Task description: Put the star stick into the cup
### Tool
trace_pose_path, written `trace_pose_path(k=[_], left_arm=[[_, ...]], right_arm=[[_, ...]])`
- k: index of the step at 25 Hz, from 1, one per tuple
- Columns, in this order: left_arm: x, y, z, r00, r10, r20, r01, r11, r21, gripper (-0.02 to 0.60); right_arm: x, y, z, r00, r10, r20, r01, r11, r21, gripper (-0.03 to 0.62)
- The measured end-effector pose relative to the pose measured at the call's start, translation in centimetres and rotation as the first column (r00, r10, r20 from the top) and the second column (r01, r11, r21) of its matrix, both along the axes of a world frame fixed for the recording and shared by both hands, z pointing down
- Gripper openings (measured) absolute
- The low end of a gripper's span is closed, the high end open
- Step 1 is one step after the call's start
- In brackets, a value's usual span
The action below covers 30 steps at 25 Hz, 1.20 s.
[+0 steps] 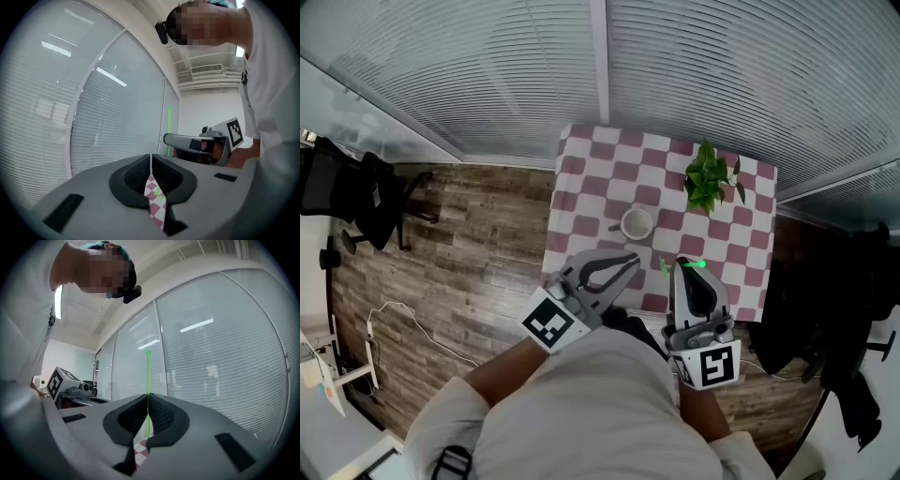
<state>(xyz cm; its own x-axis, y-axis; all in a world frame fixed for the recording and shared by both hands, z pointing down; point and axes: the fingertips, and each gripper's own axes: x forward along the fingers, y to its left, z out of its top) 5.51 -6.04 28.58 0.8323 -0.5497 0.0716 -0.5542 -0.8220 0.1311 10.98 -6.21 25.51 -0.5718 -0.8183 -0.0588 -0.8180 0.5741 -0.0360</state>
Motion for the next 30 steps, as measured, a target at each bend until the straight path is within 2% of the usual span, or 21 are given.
trace_pose_path(k=[22,30], left_arm=[[-1.2,-3.3,4.3,1.0,0.018,0.023,-0.018,1.0,-0.02,0.041],[-1.6,-4.6,7.3,0.999,0.025,0.043,-0.023,0.998,-0.051,0.041]], right_arm=[[-1.8,-3.1,4.5,1.0,-0.006,-0.016,0.005,0.999,-0.037,0.032],[-2.2,-5.0,6.7,1.0,0.002,-0.017,-0.003,0.999,-0.046,0.032]])
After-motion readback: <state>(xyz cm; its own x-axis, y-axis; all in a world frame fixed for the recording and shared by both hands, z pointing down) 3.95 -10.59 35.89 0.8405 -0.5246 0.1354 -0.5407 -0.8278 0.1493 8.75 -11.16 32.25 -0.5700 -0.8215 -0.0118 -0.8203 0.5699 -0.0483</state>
